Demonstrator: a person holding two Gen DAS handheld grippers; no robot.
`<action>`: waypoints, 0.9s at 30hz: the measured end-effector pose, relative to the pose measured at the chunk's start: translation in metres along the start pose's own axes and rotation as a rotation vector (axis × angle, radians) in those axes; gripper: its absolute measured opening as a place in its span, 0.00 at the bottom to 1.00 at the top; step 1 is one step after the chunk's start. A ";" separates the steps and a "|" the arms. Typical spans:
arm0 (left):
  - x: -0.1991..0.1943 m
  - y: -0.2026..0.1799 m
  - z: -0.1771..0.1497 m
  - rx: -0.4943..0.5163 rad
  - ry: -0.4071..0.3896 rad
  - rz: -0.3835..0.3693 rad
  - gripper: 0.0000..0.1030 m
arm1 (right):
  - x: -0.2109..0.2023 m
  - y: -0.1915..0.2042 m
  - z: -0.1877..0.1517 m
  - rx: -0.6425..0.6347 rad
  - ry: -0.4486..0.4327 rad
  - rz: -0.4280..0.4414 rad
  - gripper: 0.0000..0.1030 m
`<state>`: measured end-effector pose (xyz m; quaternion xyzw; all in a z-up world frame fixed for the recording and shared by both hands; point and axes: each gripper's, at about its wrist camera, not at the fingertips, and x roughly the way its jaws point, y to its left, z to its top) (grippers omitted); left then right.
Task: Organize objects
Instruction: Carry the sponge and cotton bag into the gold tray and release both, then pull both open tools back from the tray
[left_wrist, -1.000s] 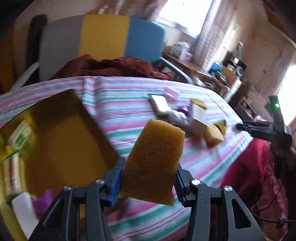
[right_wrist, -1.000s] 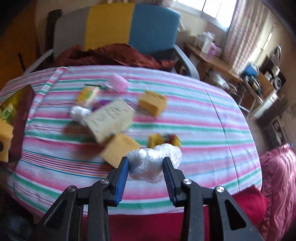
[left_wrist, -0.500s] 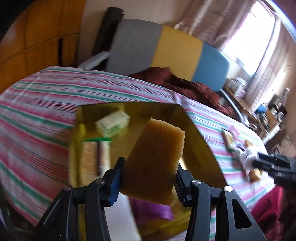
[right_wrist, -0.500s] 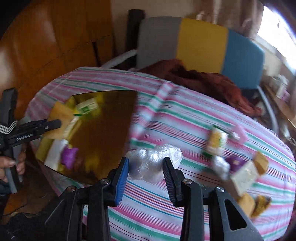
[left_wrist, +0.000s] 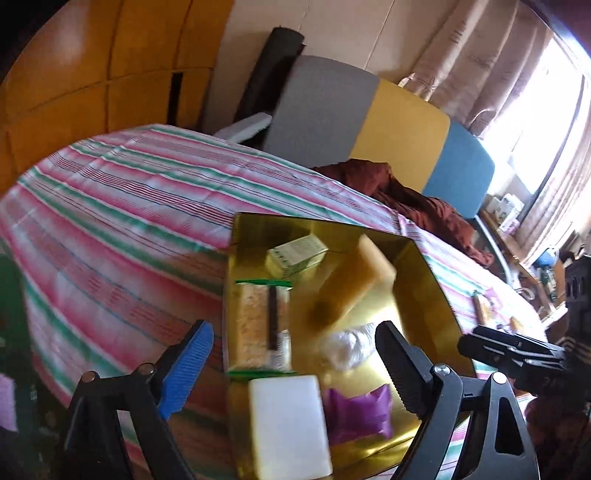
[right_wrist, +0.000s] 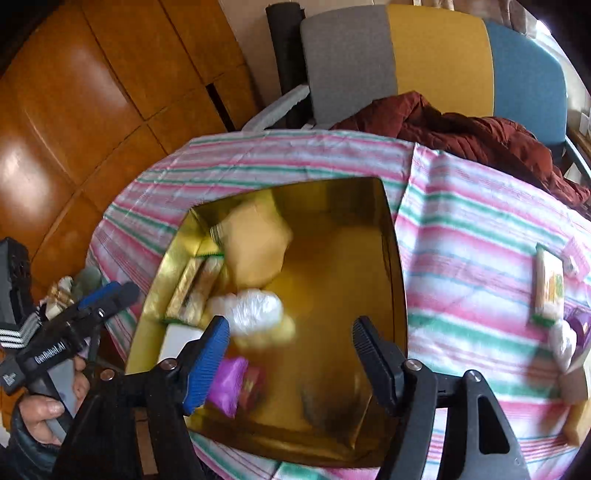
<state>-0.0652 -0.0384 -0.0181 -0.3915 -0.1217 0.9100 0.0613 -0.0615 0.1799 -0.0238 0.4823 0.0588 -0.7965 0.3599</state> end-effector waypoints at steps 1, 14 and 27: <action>-0.002 -0.002 -0.002 0.009 -0.010 0.016 0.87 | 0.002 0.001 -0.003 -0.004 0.004 -0.011 0.68; -0.018 -0.029 -0.024 0.077 -0.069 0.118 0.93 | -0.016 0.011 -0.044 -0.016 -0.107 -0.151 0.73; -0.027 -0.053 -0.039 0.154 -0.076 0.171 0.94 | -0.026 0.015 -0.054 -0.037 -0.162 -0.227 0.78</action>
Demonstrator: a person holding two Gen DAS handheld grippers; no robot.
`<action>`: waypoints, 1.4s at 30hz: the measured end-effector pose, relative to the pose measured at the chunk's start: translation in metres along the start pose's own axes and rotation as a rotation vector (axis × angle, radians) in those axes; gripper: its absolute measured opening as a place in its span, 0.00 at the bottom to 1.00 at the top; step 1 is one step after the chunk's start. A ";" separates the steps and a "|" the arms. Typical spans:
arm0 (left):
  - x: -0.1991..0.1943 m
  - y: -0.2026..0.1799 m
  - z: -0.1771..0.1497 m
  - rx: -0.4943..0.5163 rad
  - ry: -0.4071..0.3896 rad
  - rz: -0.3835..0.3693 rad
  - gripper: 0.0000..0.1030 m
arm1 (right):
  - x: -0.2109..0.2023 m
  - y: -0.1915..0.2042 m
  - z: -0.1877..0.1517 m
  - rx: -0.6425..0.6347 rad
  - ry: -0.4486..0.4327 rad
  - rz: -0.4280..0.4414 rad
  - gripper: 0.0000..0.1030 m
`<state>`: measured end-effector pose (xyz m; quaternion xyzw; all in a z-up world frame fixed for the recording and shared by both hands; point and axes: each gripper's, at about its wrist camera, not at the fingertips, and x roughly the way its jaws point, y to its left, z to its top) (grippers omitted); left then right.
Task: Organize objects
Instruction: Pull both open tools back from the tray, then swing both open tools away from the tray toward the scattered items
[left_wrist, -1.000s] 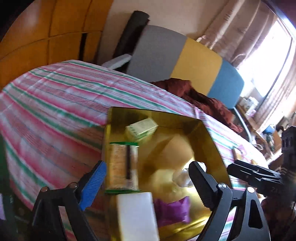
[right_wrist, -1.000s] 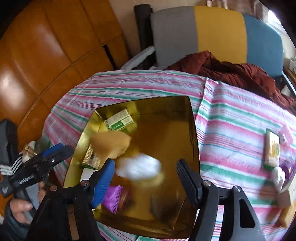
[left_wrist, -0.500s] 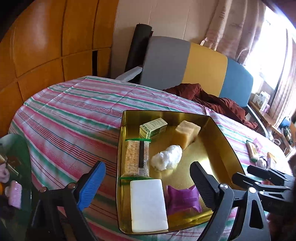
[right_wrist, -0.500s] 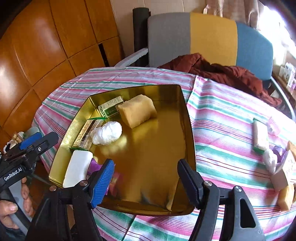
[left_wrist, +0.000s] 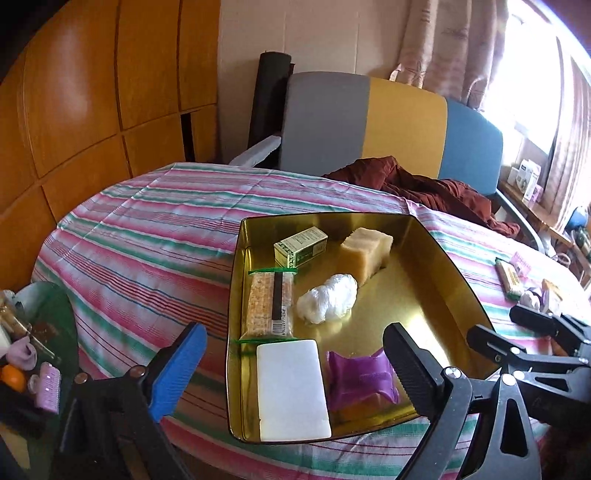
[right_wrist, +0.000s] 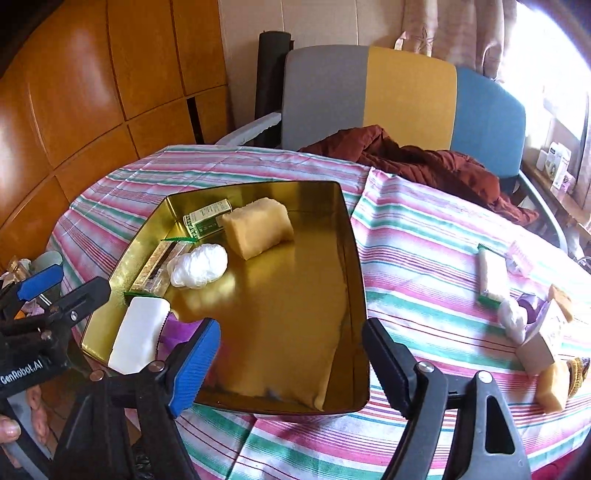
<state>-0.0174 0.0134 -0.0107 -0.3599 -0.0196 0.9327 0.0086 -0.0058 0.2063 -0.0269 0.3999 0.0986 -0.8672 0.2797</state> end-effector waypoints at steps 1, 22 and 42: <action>0.000 -0.002 0.000 0.007 -0.001 0.000 0.94 | -0.001 0.000 0.000 0.000 -0.004 0.000 0.78; -0.001 -0.042 -0.005 0.107 0.032 -0.052 0.94 | -0.015 -0.027 -0.006 0.040 -0.049 -0.063 0.79; 0.005 -0.085 -0.015 0.229 0.083 -0.130 0.94 | -0.022 -0.125 -0.031 0.244 -0.010 -0.196 0.83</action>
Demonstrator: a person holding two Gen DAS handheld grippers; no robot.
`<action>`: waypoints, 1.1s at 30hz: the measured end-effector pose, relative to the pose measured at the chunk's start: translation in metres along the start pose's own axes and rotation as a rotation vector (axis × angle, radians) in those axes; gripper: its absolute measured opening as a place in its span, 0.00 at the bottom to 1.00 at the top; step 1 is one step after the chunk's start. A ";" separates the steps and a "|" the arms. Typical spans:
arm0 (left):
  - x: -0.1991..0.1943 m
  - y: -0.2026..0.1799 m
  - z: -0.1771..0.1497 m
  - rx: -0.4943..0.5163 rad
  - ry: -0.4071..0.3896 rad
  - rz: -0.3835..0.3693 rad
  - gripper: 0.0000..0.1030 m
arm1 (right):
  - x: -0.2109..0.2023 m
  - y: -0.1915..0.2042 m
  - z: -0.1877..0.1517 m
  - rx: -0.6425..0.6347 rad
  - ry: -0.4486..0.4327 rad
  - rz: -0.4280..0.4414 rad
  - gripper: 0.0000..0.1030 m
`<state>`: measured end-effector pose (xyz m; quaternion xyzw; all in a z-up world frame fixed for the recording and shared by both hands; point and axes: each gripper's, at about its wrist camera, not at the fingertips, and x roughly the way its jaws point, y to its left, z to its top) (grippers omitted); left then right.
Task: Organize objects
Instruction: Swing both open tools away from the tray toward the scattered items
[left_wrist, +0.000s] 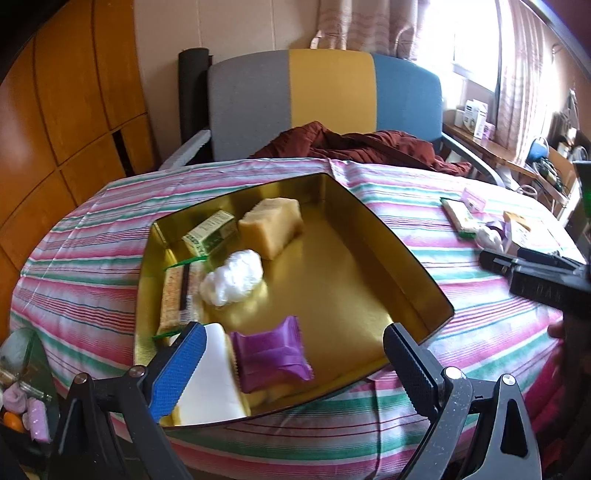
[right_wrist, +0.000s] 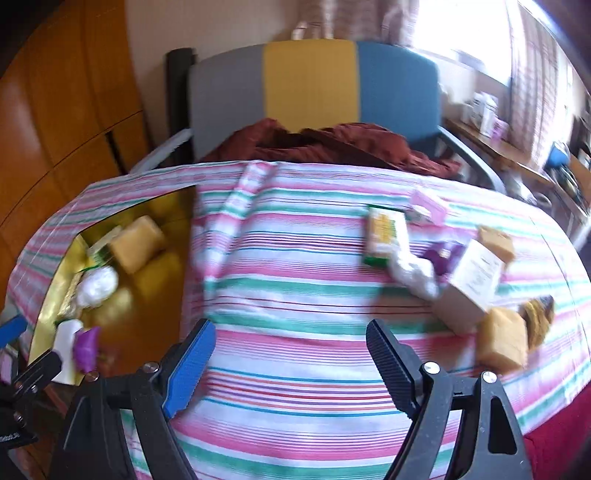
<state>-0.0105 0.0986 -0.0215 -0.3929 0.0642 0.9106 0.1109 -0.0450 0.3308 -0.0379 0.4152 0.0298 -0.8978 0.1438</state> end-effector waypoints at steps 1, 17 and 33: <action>0.000 -0.001 0.000 0.004 0.001 -0.003 0.94 | 0.000 -0.009 0.001 0.016 0.000 -0.011 0.83; 0.011 -0.069 0.033 0.159 -0.015 -0.137 0.95 | -0.020 -0.203 0.005 0.519 -0.044 -0.169 0.83; 0.072 -0.170 0.095 0.243 0.092 -0.334 0.67 | -0.010 -0.212 0.002 0.606 -0.027 -0.015 0.83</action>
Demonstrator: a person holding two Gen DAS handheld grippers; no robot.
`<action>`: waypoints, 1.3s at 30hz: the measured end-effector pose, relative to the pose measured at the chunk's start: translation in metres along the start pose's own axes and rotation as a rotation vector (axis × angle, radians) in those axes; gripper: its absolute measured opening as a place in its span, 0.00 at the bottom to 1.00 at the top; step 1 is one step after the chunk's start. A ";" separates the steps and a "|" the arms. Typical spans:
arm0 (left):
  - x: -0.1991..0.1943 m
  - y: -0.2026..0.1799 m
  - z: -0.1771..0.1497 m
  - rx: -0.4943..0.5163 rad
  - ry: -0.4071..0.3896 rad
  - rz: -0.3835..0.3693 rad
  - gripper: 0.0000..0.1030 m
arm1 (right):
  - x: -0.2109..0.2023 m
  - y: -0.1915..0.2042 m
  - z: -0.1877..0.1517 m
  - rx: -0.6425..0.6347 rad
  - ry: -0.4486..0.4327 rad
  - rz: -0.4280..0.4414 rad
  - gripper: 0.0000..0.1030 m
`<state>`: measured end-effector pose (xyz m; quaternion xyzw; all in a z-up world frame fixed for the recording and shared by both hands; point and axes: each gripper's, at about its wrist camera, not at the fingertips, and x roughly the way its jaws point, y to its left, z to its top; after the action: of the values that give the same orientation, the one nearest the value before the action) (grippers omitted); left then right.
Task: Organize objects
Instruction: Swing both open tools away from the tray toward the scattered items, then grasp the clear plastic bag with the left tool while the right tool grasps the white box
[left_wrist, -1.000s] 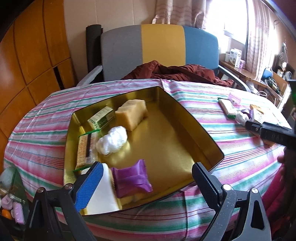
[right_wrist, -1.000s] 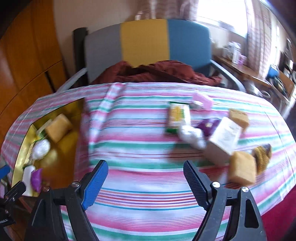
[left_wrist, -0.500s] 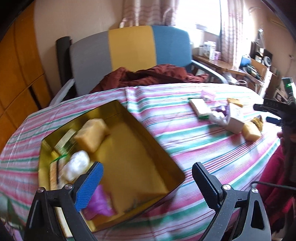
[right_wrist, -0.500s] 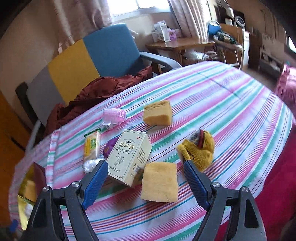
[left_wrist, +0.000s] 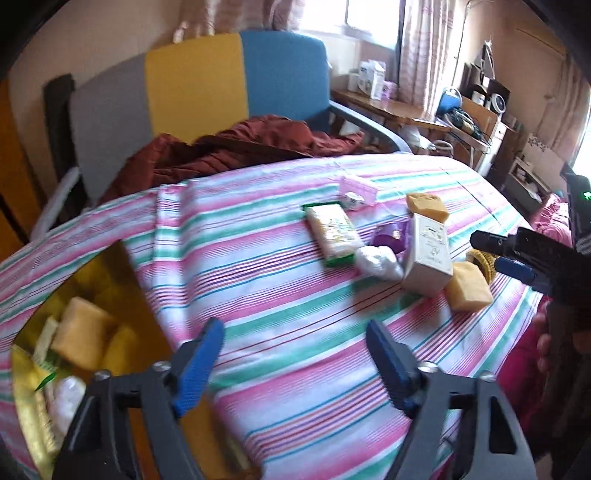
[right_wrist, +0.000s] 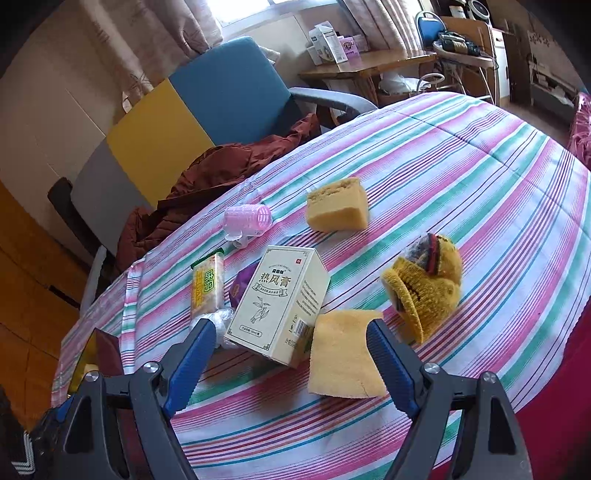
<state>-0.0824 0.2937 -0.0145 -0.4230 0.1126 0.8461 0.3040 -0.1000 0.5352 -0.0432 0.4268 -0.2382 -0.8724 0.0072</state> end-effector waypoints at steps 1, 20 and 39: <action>0.005 -0.002 0.003 -0.002 0.008 -0.018 0.65 | 0.000 -0.001 0.000 0.004 0.002 0.005 0.83; 0.138 -0.053 0.052 -0.117 0.177 -0.188 0.59 | 0.008 0.000 0.000 0.012 0.049 0.081 0.83; 0.082 -0.020 -0.028 -0.094 0.058 -0.155 0.41 | 0.020 0.014 -0.006 -0.068 0.095 0.018 0.81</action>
<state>-0.0901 0.3313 -0.0950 -0.4685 0.0485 0.8119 0.3449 -0.1113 0.5162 -0.0554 0.4651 -0.2117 -0.8586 0.0407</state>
